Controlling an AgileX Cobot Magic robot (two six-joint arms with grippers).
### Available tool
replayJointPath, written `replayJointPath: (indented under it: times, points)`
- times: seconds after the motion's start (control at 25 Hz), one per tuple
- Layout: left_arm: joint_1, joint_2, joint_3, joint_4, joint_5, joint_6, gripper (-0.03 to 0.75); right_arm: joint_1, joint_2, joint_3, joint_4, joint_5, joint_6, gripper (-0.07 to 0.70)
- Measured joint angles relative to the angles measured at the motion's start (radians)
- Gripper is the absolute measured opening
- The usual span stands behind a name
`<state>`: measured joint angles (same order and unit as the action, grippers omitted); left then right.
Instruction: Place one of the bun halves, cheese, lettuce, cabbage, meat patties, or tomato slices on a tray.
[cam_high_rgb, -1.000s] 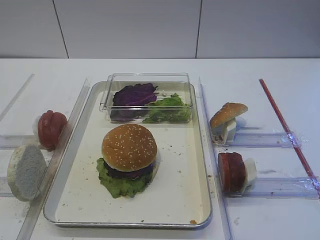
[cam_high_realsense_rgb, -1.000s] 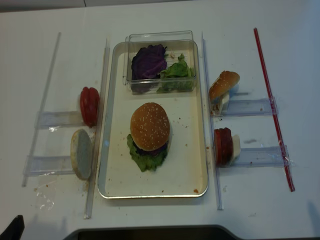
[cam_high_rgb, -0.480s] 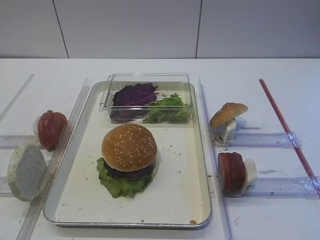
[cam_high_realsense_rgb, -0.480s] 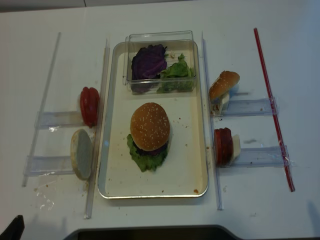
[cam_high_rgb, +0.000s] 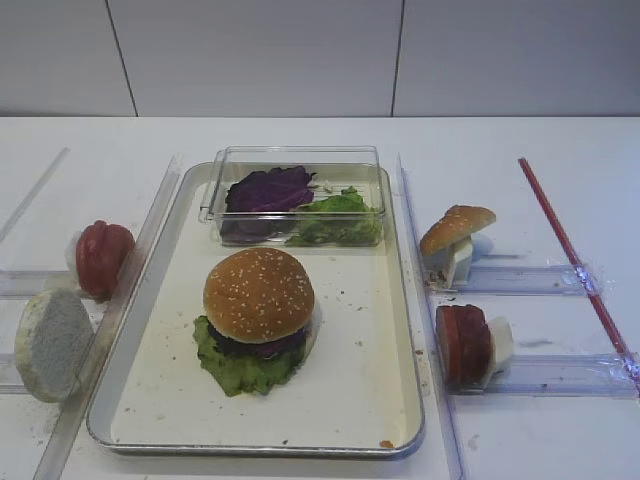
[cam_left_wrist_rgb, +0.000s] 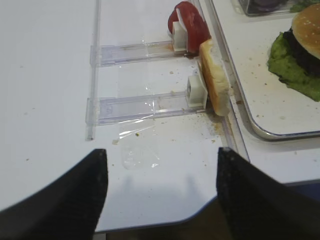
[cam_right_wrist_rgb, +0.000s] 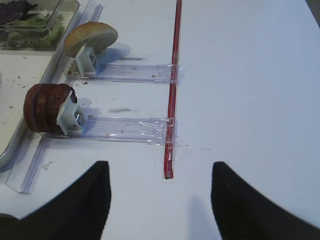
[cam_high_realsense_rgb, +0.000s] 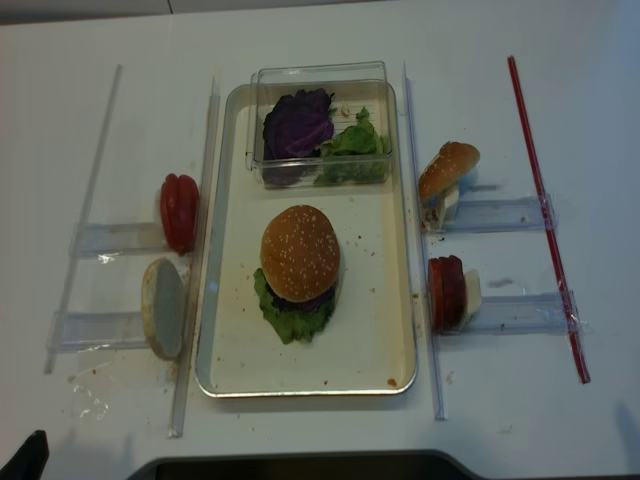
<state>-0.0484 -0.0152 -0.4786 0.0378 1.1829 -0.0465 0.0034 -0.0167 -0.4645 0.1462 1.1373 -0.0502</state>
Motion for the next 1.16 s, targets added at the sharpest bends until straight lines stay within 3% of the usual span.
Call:
replayJointPath:
  times: [1.16]
  points:
    - [0.000, 0.000, 0.000, 0.000, 0.000, 0.000, 0.428, 0.000, 0.000, 0.001, 0.000, 0.000, 0.002, 0.457]
